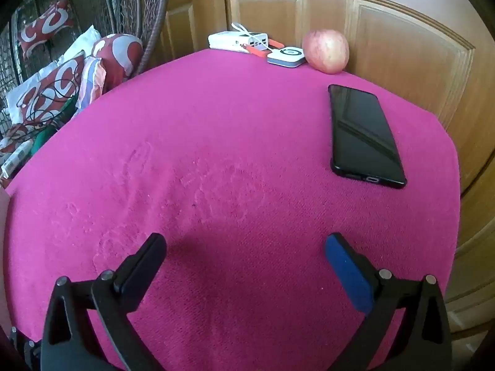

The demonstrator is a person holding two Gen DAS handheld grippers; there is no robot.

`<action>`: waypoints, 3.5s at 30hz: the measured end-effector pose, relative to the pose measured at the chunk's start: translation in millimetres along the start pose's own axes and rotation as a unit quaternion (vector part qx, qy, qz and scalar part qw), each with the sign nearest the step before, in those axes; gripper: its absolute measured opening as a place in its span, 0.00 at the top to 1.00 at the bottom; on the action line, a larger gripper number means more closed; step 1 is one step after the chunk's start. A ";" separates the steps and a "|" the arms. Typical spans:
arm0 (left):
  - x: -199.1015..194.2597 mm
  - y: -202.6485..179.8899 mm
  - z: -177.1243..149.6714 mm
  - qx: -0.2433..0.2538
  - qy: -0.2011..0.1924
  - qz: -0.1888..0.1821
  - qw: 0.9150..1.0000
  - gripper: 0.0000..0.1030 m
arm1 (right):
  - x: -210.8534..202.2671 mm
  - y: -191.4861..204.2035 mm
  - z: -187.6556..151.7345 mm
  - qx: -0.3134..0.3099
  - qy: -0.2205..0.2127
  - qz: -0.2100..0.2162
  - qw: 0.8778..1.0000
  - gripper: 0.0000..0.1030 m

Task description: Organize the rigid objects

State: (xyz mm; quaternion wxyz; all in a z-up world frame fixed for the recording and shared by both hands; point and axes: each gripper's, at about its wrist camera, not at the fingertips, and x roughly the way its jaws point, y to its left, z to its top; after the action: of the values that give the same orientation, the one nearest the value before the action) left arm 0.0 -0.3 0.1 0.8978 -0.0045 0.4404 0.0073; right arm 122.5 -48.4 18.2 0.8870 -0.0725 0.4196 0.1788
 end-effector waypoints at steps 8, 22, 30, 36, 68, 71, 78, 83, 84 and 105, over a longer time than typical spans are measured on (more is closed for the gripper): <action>-0.3 0.3 0.1 -0.001 -0.002 -0.002 1.000 0.00 | 5.0 -11.8 0.4 0.008 -0.009 0.011 1.000 0.00; -1.1 -0.1 -1.9 -0.002 -0.002 -0.002 1.000 0.00 | 5.0 -5.3 2.7 -0.007 -0.001 -0.005 1.000 0.00; -0.3 -1.8 -1.9 -0.002 -0.002 -0.002 1.000 0.00 | 5.3 -2.0 2.1 -0.010 0.002 -0.012 1.000 0.00; -1.2 -4.0 -2.3 -0.002 -0.002 -0.002 1.000 0.00 | 5.8 -1.4 3.1 -0.011 0.003 -0.015 1.000 0.00; 0.7 -0.7 1.6 -0.003 -0.001 -0.002 1.000 0.00 | 5.6 -0.5 3.0 -0.014 0.004 -0.017 1.000 0.00; 0.8 -0.8 2.0 -0.003 0.000 -0.003 1.000 0.00 | 5.8 0.2 2.7 -0.014 0.004 -0.018 1.000 0.00; 0.0 -1.1 1.7 -0.003 -0.001 -0.003 1.000 0.00 | 5.2 -0.6 3.3 -0.013 0.004 -0.016 1.000 0.00; 0.1 -1.2 1.9 -0.003 -0.001 -0.003 1.000 0.00 | 4.9 -0.1 3.6 -0.013 0.004 -0.015 1.000 0.00; 0.7 -1.1 2.4 -0.003 -0.001 -0.003 1.000 0.00 | 4.5 0.1 3.5 -0.013 0.004 -0.015 1.000 0.00; 1.0 -0.3 2.4 -0.003 -0.001 -0.003 1.000 0.00 | -55.9 -7.9 15.9 -0.060 -0.114 0.202 0.971 0.00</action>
State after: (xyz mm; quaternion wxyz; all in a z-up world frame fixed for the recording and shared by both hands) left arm 2.5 -0.6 0.8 0.8982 -0.0085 0.4395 0.0059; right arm 104.3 -65.6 71.1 0.8686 -0.0180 0.3098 0.3864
